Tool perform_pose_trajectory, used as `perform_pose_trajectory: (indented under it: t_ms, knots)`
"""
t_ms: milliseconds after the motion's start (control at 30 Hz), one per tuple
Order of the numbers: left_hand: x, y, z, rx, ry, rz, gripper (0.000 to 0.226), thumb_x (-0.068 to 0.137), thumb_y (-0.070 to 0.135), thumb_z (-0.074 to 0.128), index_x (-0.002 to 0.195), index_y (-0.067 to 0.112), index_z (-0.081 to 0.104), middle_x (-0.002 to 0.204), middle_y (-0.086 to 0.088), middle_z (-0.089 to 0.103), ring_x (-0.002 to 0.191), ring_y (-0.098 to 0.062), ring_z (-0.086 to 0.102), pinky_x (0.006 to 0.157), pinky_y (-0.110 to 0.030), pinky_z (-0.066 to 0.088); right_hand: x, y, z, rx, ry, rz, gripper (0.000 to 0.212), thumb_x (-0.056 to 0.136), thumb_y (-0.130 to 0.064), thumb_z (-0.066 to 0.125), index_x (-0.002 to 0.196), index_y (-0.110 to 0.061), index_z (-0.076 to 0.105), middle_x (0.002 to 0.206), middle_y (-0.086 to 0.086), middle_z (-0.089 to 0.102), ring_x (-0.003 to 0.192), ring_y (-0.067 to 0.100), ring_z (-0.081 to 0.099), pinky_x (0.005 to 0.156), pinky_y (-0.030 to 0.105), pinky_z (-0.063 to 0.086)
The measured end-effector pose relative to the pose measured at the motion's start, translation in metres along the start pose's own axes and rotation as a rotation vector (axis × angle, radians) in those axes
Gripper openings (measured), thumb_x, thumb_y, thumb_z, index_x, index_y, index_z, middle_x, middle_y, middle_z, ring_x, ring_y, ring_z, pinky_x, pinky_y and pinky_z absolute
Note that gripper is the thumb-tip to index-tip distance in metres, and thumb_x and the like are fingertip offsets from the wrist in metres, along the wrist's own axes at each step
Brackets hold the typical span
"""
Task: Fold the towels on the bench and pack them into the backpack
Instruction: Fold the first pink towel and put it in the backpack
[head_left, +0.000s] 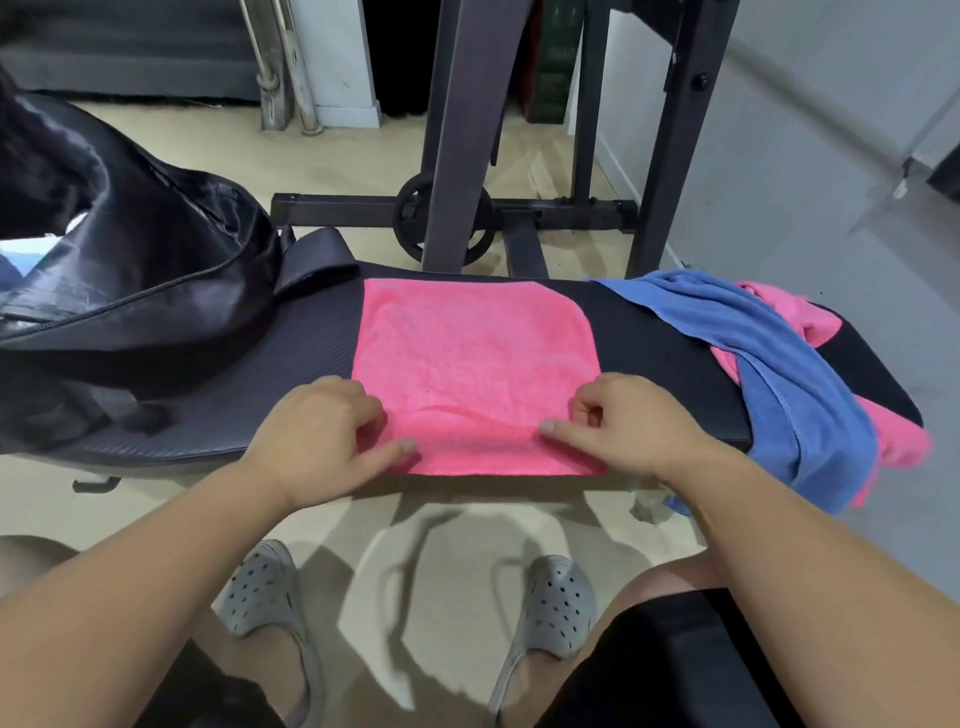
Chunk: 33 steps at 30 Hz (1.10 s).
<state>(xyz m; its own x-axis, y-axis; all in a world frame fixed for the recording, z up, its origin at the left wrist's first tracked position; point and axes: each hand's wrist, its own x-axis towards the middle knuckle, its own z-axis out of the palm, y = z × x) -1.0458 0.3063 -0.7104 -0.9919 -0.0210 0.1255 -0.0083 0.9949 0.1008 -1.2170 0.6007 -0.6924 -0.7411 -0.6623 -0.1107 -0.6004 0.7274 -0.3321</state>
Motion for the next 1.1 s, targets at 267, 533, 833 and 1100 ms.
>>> perform_pose_trajectory:
  t_ms: [267,533,833,1100]
  knots:
    - [0.055,0.011,-0.001,0.016,0.013,-0.238,0.048,0.091,0.051,0.047,0.124,0.018,0.061,0.116,-0.006,0.060,0.102,-0.034,0.056,0.087,-0.047,0.048,0.082,0.000,-0.010,0.375,0.159,0.400,0.063,0.087,-0.060,0.062,0.137,-0.024,0.052,0.131,0.002,0.057,0.120,0.027,0.054,0.100,0.044,0.047]
    - [0.104,0.013,0.026,0.017,-0.182,-0.260,0.070,0.095,0.067,0.033,0.155,0.032,0.025,0.165,-0.004,0.019,0.152,-0.029,0.016,0.121,-0.057,0.013,0.122,0.006,-0.001,0.897,0.321,0.438,0.038,0.090,-0.042,0.065,0.103,-0.007,0.069,0.088,-0.003,0.066,0.080,0.014,0.057,0.074,0.030,0.044]
    - [0.106,0.007,0.042,-0.023,-0.231,-0.290,0.083,0.087,0.079,0.014,0.159,0.038,0.002,0.169,0.003,-0.009,0.155,-0.024,-0.008,0.122,-0.056,-0.003,0.139,0.017,-0.019,0.937,0.279,0.449,0.012,0.081,-0.017,0.057,0.076,-0.005,0.058,0.072,0.009,0.041,0.064,0.026,0.034,0.057,0.038,0.031]
    - [0.102,0.008,0.042,0.004,-0.223,-0.282,0.083,0.088,0.078,0.009,0.159,0.037,-0.003,0.168,0.002,-0.012,0.155,-0.025,-0.011,0.122,-0.056,-0.005,0.123,0.023,-0.023,0.872,0.029,0.421,0.016,0.098,-0.005,0.050,0.100,-0.008,0.066,0.069,0.012,0.063,0.045,0.016,0.057,0.042,0.022,0.043]
